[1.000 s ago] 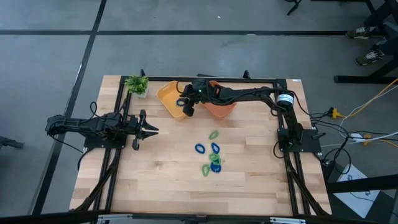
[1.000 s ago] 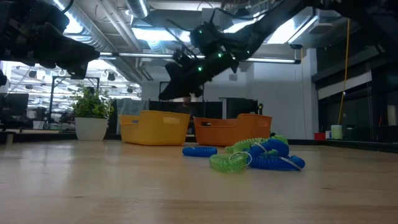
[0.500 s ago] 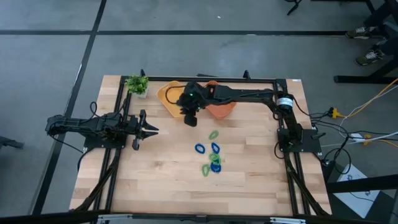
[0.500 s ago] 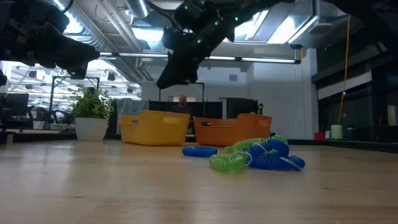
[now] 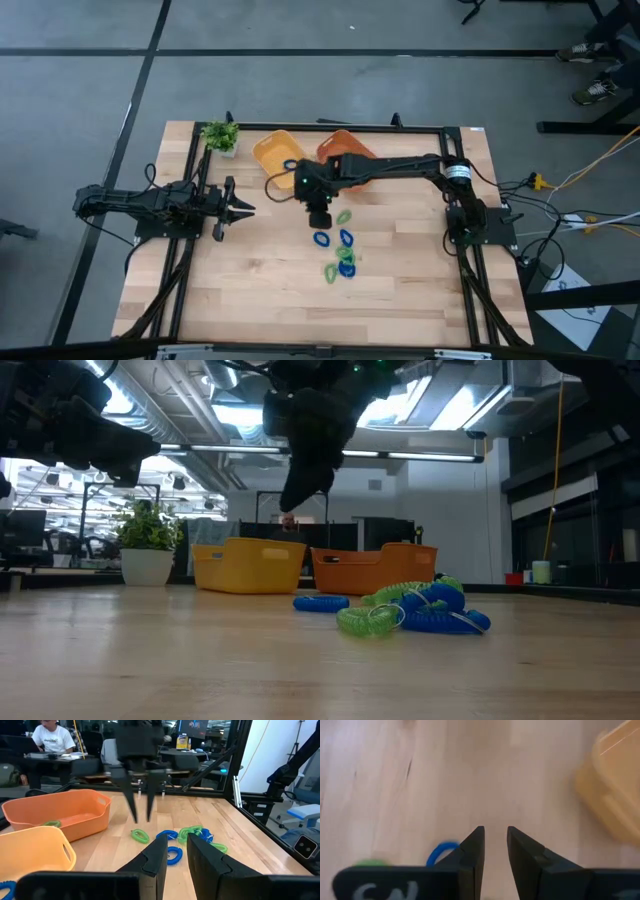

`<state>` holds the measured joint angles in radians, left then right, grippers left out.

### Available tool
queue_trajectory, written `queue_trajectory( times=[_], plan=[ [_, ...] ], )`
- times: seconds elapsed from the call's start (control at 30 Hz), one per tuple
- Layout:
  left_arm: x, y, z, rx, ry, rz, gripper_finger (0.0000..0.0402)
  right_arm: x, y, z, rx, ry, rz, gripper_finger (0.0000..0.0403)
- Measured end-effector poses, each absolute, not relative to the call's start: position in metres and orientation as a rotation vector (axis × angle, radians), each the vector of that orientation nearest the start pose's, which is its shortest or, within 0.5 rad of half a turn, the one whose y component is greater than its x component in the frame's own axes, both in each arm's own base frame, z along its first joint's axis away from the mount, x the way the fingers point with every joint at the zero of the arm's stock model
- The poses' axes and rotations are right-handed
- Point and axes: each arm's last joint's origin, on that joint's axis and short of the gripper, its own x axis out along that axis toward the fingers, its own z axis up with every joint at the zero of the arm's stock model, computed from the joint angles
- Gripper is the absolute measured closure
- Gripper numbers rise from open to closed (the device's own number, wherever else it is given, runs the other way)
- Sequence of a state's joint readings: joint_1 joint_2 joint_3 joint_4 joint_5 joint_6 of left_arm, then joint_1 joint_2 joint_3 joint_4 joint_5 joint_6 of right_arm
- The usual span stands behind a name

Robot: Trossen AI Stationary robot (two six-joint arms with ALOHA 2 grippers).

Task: Sort spring keychains
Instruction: Put the green spring keychain into the orange bin

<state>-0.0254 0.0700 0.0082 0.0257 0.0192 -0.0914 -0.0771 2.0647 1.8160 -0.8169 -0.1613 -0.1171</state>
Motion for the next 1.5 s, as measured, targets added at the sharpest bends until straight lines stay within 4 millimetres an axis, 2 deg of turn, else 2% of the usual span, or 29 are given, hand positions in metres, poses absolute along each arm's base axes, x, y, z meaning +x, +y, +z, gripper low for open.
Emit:
queue_trajectory(
  times=[0.3,1.0,1.13,1.33,1.5],
  plan=[
    [0.101,-0.003,0.163,-0.091,0.038,-0.043,0.0334,0.432,-0.007,0.244,-0.032,1.187,0.216,0.032],
    [0.101,-0.003,0.163,-0.091,0.038,-0.043,0.0333,0.4,-0.004,0.235,0.008,1.519,0.235,0.032],
    [0.101,-0.003,0.163,-0.091,0.038,-0.043,0.0333,0.396,-0.004,0.226,0.018,1.564,0.233,0.032],
    [0.101,-0.003,0.163,-0.091,0.038,-0.043,0.0332,0.382,-0.004,0.199,0.079,1.686,0.19,0.032],
    [0.101,-0.003,0.163,-0.091,0.038,-0.043,0.0334,0.372,-0.001,0.183,0.103,1.752,0.182,0.032]
  ],
)
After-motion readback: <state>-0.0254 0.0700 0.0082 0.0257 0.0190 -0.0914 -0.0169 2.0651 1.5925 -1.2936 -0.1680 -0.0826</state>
